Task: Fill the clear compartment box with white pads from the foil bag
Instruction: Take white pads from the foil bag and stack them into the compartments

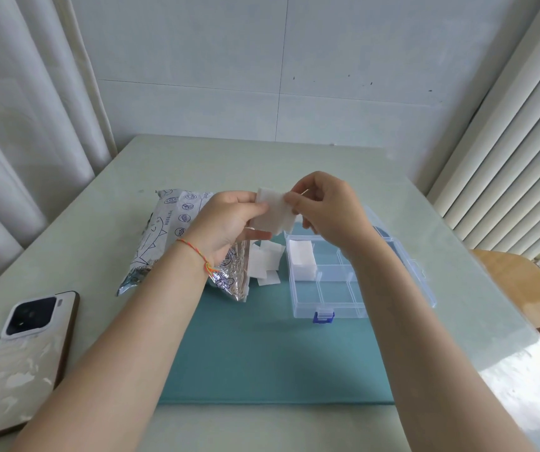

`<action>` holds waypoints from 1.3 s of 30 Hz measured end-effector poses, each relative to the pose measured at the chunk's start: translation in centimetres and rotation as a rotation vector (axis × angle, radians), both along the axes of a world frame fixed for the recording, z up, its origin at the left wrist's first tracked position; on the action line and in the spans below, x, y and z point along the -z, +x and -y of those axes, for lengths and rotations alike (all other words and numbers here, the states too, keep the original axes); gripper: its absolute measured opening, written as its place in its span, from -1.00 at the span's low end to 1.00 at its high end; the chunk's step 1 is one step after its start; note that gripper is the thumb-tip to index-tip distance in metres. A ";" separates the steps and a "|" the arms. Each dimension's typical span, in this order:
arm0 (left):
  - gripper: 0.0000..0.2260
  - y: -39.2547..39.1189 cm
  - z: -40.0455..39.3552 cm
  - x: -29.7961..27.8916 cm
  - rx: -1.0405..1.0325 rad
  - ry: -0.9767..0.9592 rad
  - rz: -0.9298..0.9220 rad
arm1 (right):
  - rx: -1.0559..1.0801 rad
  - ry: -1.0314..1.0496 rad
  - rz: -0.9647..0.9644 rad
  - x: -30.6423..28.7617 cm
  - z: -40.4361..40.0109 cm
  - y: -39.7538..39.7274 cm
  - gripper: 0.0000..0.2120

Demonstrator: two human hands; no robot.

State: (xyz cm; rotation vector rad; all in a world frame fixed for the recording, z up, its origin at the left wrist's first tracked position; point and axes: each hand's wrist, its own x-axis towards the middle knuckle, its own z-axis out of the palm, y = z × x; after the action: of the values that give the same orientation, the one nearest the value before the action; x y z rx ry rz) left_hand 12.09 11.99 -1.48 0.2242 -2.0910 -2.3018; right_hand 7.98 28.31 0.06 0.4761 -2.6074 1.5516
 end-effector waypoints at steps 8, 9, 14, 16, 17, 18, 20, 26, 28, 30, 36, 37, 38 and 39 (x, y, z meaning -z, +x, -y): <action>-0.84 -0.1 0.3 -0.2 -0.003 0.308 -0.029 | -0.140 -0.170 0.317 0.0 0.0 0.4 -0.87; -0.86 -0.1 0.2 -0.2 -0.023 0.309 -0.033 | -0.167 -0.195 0.302 0.0 0.1 0.5 -0.91; -0.91 -0.1 -0.1 0.0 0.019 0.117 -0.027 | -0.183 -0.253 0.231 -0.1 0.7 0.8 -0.88; -0.80 0.0 -0.3 -0.2 0.057 0.069 -0.013 | -0.171 -0.232 0.217 0.0 0.8 0.9 -0.87; -0.76 0.0 -0.3 -0.2 0.079 0.051 -0.018 | -0.163 -0.224 0.213 0.0 0.8 0.9 -0.87; -0.75 0.1 -0.3 -0.1 0.097 0.034 -0.032 | -0.158 -0.221 0.211 0.0 0.7 0.8 -0.86; -0.82 0.2 -0.3 0.0 0.088 0.025 -0.048 | -0.153 -0.225 0.210 -0.2 0.6 0.9 -0.88; -0.80 -0.1 0.3 0.0 -0.022 0.169 -0.002 | -0.071 -0.365 0.233 -0.6 -0.3 0.7 -0.73; -0.79 -0.1 0.5 -0.1 -0.029 0.200 0.005 | -0.085 -0.403 0.262 -0.8 -0.6 0.7 -0.64; -0.76 -0.3 0.5 0.1 -0.026 0.196 0.026 | -0.116 -0.471 0.301 -1.2 -0.8 0.9 -0.59; -0.92 -0.5 0.0 0.5 -0.090 0.095 0.069 | -0.237 -0.617 0.367 -1.7 -0.2 1.2 -0.76; -0.94 -0.4 -0.1 0.4 -0.086 0.076 0.061 | -0.230 -0.602 0.351 -1.5 0.0 1.2 -0.77; -0.91 -0.4 -0.3 0.4 -0.090 0.068 0.055 | -0.205 -0.549 0.320 -1.3 0.2 1.1 -0.79; -0.90 -0.4 -0.4 0.4 -0.101 0.073 0.051 | -0.165 -0.461 0.275 -1.1 0.3 1.1 -0.83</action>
State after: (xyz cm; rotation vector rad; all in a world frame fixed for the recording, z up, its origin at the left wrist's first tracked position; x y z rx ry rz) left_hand 11.73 12.35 -1.86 0.3847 -1.9702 -2.3398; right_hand 9.08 27.98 1.14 0.4705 -2.3054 2.3361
